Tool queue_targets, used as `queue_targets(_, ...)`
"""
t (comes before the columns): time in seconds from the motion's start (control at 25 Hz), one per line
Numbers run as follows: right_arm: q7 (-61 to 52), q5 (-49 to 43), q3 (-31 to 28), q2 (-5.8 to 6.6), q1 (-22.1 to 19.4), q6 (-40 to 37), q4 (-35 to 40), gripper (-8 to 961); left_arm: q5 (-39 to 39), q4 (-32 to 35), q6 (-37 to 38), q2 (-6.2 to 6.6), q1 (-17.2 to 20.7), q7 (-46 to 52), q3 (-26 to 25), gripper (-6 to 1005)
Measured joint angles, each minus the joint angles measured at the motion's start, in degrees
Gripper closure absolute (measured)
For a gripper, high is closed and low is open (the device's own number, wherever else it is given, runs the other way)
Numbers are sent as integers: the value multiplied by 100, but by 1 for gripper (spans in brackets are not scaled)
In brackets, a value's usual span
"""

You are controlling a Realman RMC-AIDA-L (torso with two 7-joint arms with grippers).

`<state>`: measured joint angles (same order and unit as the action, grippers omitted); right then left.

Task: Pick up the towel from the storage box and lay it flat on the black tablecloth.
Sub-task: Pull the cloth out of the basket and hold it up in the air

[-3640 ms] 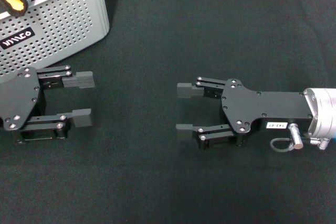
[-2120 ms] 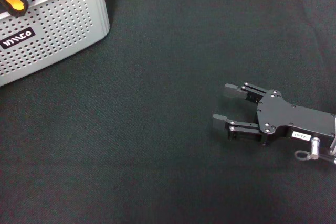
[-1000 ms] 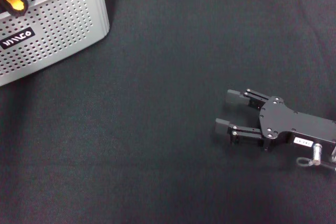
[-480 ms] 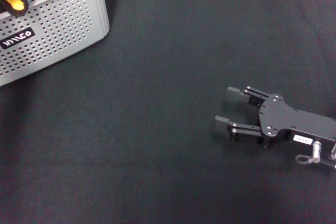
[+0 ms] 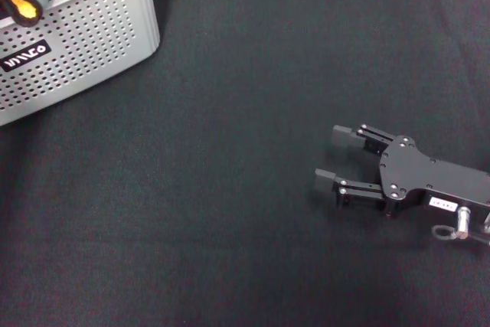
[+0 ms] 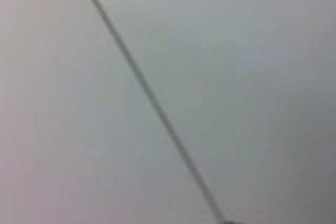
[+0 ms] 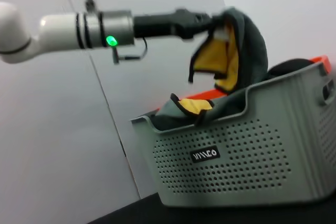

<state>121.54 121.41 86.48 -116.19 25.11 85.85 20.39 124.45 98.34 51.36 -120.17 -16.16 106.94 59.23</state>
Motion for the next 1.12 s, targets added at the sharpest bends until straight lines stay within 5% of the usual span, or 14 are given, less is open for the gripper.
queue_targets(0.32, 1220, 273, 49, -1, 133, 113, 372, 115, -1873, 1689, 483, 10, 646, 253, 35, 964)
queue_targets(0.48, 2128, 360, 183, 0, 111, 101, 792, 116, -2323, 1738, 648, 35, 543, 429, 10, 963)
queue_targets(0.72, 2972, 1568, 1147, -1, 285, -206, 1349, 120, -2314, 1702, 780, 18, 635, 442, 77, 963)
queue_targets(1.12, 3678, 3242, 2543, 0, 948, -709, 1499, 127, -2274, 1498, 798, -8, 699, 496, 592, 964)
